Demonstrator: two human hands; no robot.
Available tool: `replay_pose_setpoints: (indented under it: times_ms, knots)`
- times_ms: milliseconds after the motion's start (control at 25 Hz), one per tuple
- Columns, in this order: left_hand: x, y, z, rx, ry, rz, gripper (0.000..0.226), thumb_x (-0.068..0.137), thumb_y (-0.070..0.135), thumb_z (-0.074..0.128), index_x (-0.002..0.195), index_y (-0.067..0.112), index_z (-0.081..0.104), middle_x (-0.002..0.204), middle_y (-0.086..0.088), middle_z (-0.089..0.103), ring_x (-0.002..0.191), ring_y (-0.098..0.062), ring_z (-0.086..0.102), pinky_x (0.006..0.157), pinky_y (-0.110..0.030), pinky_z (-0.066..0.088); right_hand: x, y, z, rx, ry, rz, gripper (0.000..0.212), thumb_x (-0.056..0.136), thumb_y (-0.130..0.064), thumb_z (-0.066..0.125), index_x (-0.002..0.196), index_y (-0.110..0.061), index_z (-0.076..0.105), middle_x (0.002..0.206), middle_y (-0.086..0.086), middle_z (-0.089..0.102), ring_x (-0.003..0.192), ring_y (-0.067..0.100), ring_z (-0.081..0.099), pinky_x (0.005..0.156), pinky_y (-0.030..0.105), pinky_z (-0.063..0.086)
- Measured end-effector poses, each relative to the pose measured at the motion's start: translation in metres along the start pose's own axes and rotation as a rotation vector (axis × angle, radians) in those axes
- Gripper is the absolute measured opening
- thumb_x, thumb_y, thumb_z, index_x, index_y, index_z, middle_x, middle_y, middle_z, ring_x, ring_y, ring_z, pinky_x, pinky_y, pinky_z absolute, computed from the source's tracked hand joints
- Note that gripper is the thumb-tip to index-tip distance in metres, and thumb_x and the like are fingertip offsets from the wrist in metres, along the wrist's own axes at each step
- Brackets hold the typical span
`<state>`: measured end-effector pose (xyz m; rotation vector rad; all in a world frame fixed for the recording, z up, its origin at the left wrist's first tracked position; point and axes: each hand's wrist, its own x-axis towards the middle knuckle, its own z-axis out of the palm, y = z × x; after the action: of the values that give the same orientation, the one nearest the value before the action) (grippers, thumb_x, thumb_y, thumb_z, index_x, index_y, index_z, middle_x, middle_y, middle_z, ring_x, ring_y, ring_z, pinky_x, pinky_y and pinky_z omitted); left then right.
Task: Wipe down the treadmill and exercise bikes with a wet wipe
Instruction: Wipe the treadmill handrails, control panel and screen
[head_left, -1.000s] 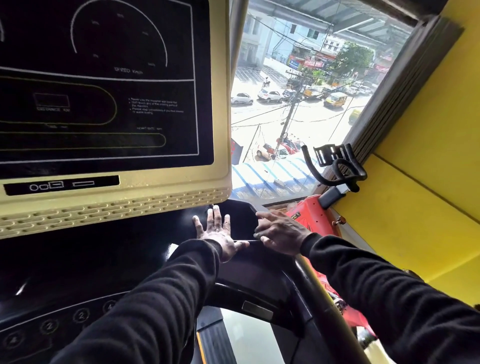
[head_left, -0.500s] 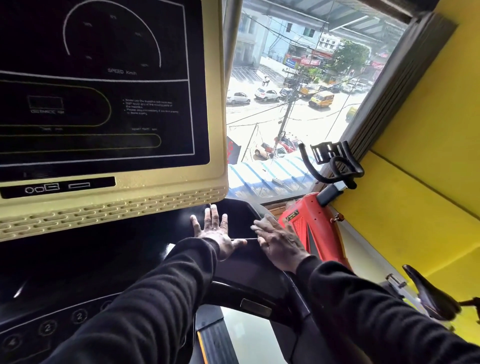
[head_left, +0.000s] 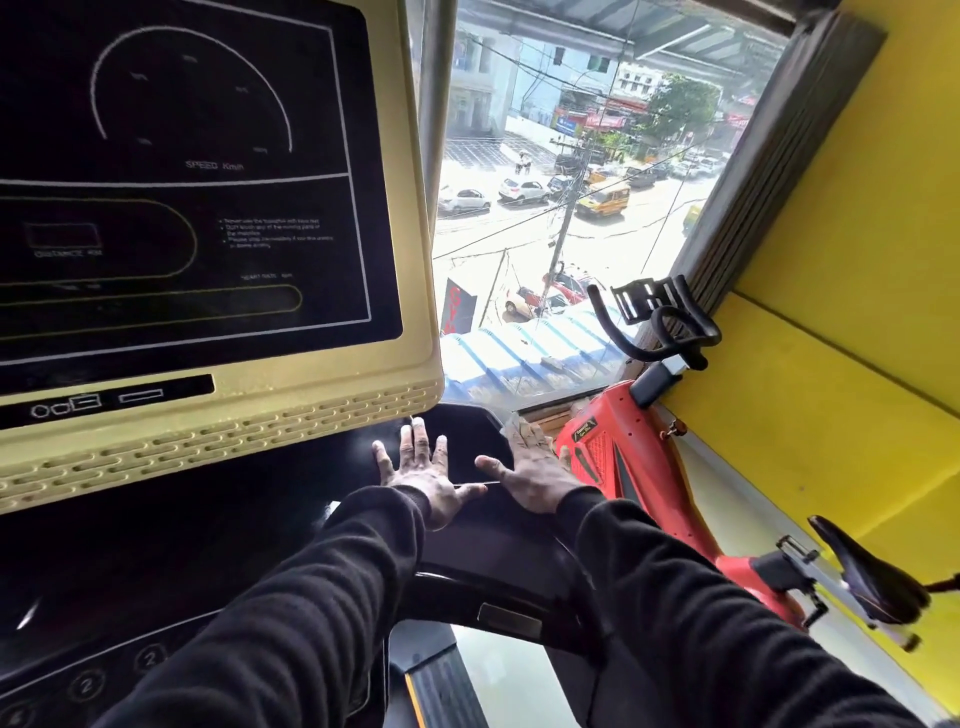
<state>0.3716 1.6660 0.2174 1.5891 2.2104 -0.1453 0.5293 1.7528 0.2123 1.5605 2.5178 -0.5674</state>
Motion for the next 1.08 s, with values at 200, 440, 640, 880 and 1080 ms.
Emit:
replay_pose_setpoints:
  times_ms: [200, 440, 640, 880, 1080]
  knots:
    - [0.002, 0.0, -0.001, -0.004, 0.002, -0.005, 0.097, 0.089, 0.079, 0.026, 0.157, 0.021, -0.011, 0.155, -0.011, -0.038, 0.144, -0.025, -0.034, 0.111, -0.062, -0.021, 0.022, 0.002, -0.01, 0.017, 0.029, 0.173, 0.104, 0.082, -0.084, 0.024, 0.156, -0.016, -0.003, 0.163, 0.001, -0.012, 0.15, 0.018, -0.007, 0.119, 0.055, -0.003]
    - [0.002, 0.0, 0.0, -0.012, -0.002, 0.006, 0.097, 0.089, 0.079, 0.026, 0.156, 0.021, -0.012, 0.154, -0.011, -0.039, 0.144, -0.025, -0.035, 0.112, -0.061, -0.021, 0.032, -0.01, -0.011, -0.085, 0.08, 0.036, 0.09, 0.09, -0.072, 0.034, 0.155, -0.018, 0.005, 0.163, 0.003, 0.007, 0.149, 0.022, 0.008, 0.12, 0.052, 0.007]
    - [0.001, 0.001, -0.001, -0.011, -0.014, 0.0, 0.097, 0.089, 0.079, 0.027, 0.156, 0.022, -0.013, 0.153, -0.011, -0.041, 0.143, -0.024, -0.036, 0.112, -0.062, -0.02, 0.051, -0.035, -0.019, -0.108, 0.051, -0.138, 0.067, 0.099, -0.05, 0.036, 0.154, -0.02, 0.013, 0.163, 0.002, 0.009, 0.149, 0.02, 0.009, 0.118, 0.053, 0.003]
    - [0.001, 0.0, -0.001, -0.025, -0.012, 0.004, 0.097, 0.089, 0.079, 0.029, 0.156, 0.022, -0.012, 0.154, -0.01, -0.04, 0.143, -0.023, -0.036, 0.112, -0.061, -0.02, 0.077, -0.047, -0.024, -0.093, 0.003, -0.059, 0.053, 0.1, -0.049, 0.029, 0.143, -0.018, 0.034, 0.154, 0.009, 0.034, 0.142, 0.024, 0.031, 0.115, 0.054, 0.014]
    - [0.003, -0.004, 0.0, -0.084, 0.006, 0.031, 0.103, 0.087, 0.078, 0.035, 0.153, 0.024, -0.023, 0.157, -0.009, -0.035, 0.144, -0.023, -0.033, 0.114, -0.06, -0.018, 0.078, -0.098, -0.02, -0.046, -0.068, -0.262, 0.041, 0.103, -0.025, 0.027, 0.131, -0.009, 0.052, 0.143, 0.011, 0.046, 0.132, 0.025, 0.041, 0.113, 0.039, 0.024]
